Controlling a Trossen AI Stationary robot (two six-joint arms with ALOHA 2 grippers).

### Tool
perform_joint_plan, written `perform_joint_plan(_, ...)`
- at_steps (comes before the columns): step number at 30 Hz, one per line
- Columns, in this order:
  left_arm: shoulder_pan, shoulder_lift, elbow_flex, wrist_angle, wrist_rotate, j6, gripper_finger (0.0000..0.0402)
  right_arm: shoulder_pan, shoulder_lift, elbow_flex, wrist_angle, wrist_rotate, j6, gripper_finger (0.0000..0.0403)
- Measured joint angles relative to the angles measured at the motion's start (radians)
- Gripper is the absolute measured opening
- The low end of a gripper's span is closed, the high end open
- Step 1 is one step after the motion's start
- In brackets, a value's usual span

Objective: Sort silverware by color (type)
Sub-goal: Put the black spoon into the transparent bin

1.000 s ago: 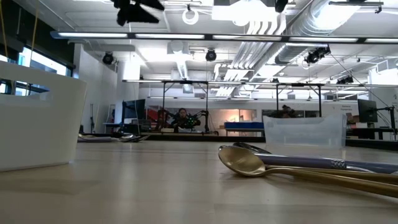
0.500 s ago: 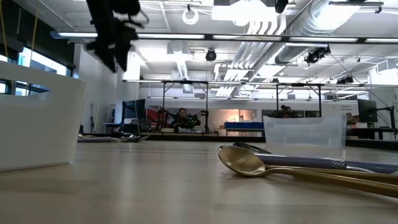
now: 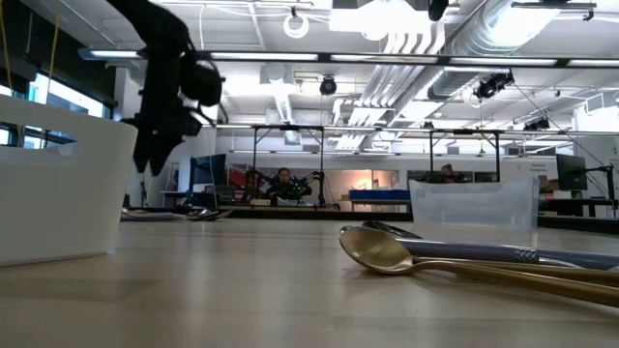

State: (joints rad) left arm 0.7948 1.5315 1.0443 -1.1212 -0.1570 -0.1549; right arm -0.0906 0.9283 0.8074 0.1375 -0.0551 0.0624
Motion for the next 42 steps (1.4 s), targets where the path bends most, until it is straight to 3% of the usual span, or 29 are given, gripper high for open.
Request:
perform_joint_plan(6, 0.000, 0.003, -0.134, 0.122, 0.074, 0.001, 0.0238, 0.000, 0.000, 0.000, -0.002, 0.001, -0.035, 0.0000)
perform_joint_plan(13, -0.006, 0.002, -0.209, 0.237, 0.079, 0.040, 0.0238, 0.000, 0.000, 0.000, -0.006, 0.001, -0.044, 0.0000)
perform_joint_plan(29, -0.006, 0.117, -0.208, 0.258, 0.101, 0.131, 0.0238, 0.000, 0.000, 0.000, -0.006, 0.001, -0.042, 0.0000)
perform_joint_plan(37, -0.006, 0.115, -0.210, 0.260, 0.111, 0.164, 0.0238, 0.000, 0.000, 0.000, -0.006, 0.000, -0.038, 0.0000)
perform_joint_plan(42, -0.006, 0.115, -0.211, 0.260, 0.119, 0.165, 0.0212, 0.000, 0.000, 0.000, -0.006, 0.000, -0.042, 0.0000)
